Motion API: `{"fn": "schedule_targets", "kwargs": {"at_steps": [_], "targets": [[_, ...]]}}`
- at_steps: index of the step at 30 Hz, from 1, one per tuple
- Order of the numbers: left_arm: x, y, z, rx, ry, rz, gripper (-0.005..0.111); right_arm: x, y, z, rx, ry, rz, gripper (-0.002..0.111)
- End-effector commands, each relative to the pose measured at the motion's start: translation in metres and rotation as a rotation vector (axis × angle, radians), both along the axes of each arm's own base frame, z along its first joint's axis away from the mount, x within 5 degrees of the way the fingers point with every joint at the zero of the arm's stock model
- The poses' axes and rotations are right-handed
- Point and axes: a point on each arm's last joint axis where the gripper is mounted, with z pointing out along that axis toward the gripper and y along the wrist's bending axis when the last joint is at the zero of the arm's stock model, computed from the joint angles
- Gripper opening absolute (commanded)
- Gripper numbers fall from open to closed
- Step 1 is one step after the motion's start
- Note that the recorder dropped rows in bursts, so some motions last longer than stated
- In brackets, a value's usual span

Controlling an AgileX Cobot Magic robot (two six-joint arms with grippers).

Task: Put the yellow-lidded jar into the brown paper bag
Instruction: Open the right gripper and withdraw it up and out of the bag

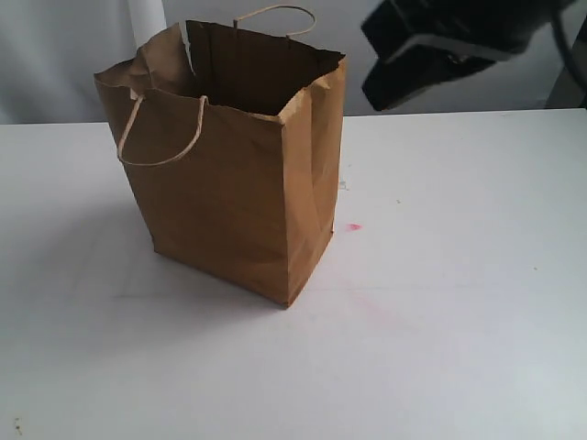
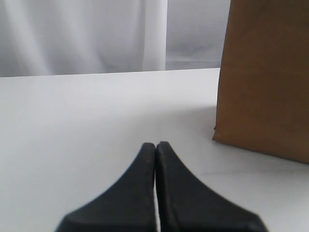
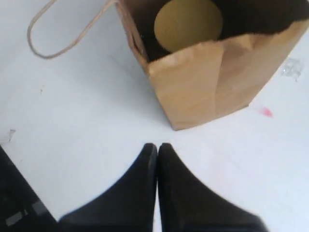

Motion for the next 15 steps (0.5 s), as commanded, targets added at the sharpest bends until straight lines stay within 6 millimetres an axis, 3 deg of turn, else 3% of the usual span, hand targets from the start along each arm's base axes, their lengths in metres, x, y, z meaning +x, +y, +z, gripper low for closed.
{"fn": "schedule_targets", "kwargs": {"at_steps": [1, 6, 15], "targets": [[0.0, 0.0, 0.001, -0.007, -0.009, -0.004, 0.001, -0.056, -0.011, 0.0, 0.023, -0.044, -0.042, 0.0], [0.0, 0.0, 0.001, -0.007, -0.009, -0.004, 0.001, -0.111, -0.018, -0.003, 0.084, -0.098, -0.044, 0.0], [0.0, 0.0, 0.001, -0.007, -0.009, -0.004, 0.001, -0.196, -0.034, -0.039, 0.128, -0.203, -0.055, 0.0]]}}
